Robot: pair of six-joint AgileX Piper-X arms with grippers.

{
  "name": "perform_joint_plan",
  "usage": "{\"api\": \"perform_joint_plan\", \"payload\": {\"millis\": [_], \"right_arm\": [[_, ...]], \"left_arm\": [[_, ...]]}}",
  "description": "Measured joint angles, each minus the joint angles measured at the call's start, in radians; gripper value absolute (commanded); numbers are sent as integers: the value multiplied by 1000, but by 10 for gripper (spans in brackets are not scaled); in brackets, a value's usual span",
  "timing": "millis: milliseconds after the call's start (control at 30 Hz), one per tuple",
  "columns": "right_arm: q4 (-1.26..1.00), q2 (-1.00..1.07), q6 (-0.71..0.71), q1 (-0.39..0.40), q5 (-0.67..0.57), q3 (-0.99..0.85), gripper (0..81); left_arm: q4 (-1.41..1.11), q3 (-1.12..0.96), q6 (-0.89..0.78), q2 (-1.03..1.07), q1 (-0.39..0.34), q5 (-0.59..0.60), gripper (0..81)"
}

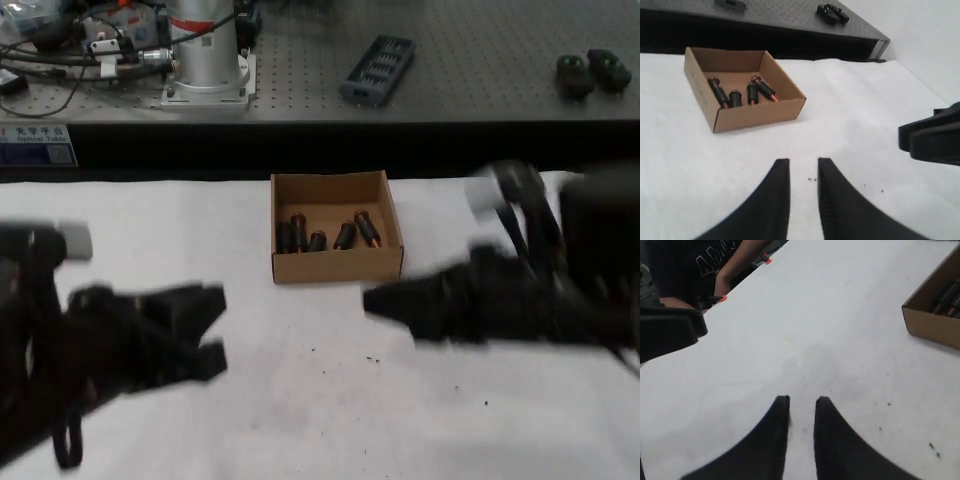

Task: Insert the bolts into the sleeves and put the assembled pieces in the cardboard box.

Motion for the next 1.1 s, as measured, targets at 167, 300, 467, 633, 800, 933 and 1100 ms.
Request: {"api": "perform_joint_plan", "payload": {"millis": [167, 300, 467, 633, 800, 933, 1100], "right_arm": [[-144, -82, 6, 0, 22, 143, 69], [-225, -100, 3, 0, 59, 200, 70], [-268, -100, 14, -2, 165, 212, 70], [-278, -100, 30, -2, 186, 212, 70], [-277, -100, 30, -2, 195, 212, 70], [-277, -100, 32, -2, 199, 212, 70], [-279, -100, 36, -2, 199, 212, 70]], "left_arm": [[0, 81, 0, -70, -17, -45, 17], [0, 129, 0, -132, -18, -70, 6], [-5, 138, 0, -157, -18, -28, 6], [-6, 140, 0, -157, -18, -14, 6], [4, 141, 0, -157, -18, -14, 6], [6, 141, 0, -157, -18, -14, 6], [9, 141, 0, -157, -18, -14, 6]]}}
